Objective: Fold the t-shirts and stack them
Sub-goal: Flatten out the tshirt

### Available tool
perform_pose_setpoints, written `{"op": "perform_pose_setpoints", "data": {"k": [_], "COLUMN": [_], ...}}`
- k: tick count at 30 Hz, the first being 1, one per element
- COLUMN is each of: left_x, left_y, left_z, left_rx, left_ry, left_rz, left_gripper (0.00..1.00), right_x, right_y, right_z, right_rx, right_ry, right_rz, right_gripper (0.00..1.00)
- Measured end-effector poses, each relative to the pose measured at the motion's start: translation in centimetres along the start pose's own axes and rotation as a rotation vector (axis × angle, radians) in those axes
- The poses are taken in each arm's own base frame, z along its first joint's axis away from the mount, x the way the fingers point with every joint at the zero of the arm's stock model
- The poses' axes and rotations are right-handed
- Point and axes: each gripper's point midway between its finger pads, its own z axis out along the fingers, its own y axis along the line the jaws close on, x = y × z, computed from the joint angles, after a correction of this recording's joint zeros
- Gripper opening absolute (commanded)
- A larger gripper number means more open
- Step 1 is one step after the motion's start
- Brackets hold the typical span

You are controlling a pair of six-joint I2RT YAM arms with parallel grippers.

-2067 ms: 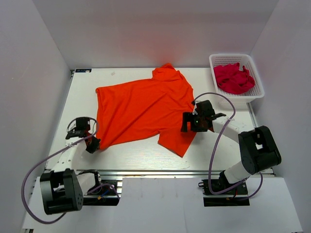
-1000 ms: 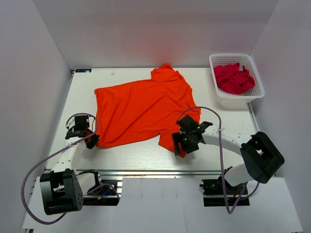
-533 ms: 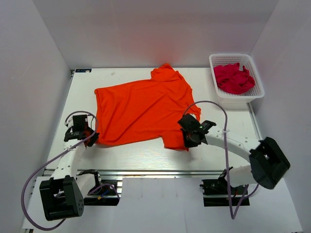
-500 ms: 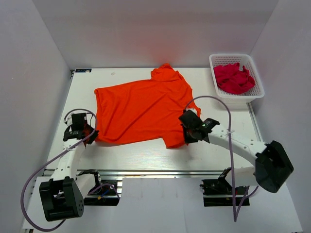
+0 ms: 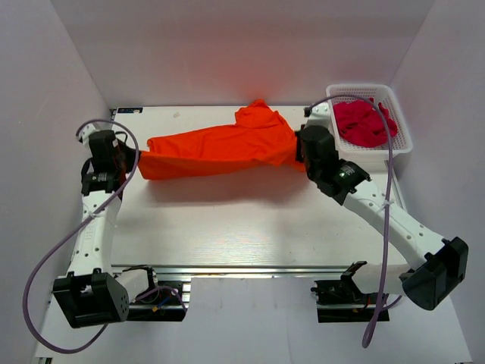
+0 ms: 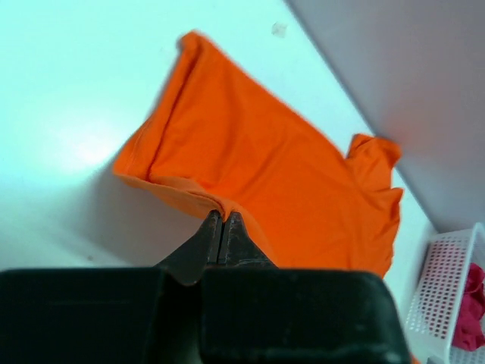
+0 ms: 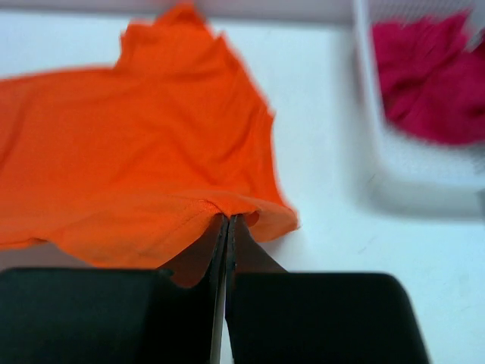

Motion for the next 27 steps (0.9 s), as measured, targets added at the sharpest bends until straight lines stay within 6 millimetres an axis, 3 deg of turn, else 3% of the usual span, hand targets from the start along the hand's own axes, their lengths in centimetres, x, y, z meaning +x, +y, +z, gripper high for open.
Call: {"op": "perform_pose_setpoints", "data": {"k": [5, 7, 11, 15, 21, 27], "left_x": [-4.9, -7.0, -11.4, -14.9, -19.6, -23.7], "left_y": [-4.3, -6.1, -9.6, -12.4, -15.5, -17.3], "left_z": [-1.2, -2.3, -5.5, -8.9, -14.9, -22.0], "left_rx": [0.091, 0.134, 0.23, 0.301, 0.377, 0.419], "left_ry": [-0.101, -0.154, -0.279, -0.385, -0.535, -0.706], "left_rz": [0.039, 0.057, 0.107, 0.155, 0.212, 0.25], "left_gripper": [0.0, 0.0, 0.0, 0.0, 0.0, 0.0], "right_x": [-11.0, -15.8, -23.5, -27.6, -31.3, -34.3], "right_y": [-1.7, -2.4, -3.9, -4.6, -5.2, -5.5], "right_z": [-1.7, -3.5, -7.7, -10.6, -14.2, -19.8], "right_rx": [0.042, 0.052, 0.071, 0.074, 0.058, -0.026], "right_ry": [-0.276, -0.392, -0.582, -0.684, -0.788, -0.917], "right_rz": [-0.012, -0.02, -0.033, -0.061, -0.136, -0.241], "right_gripper": [0.0, 0.0, 0.0, 0.0, 0.0, 0.0]}}
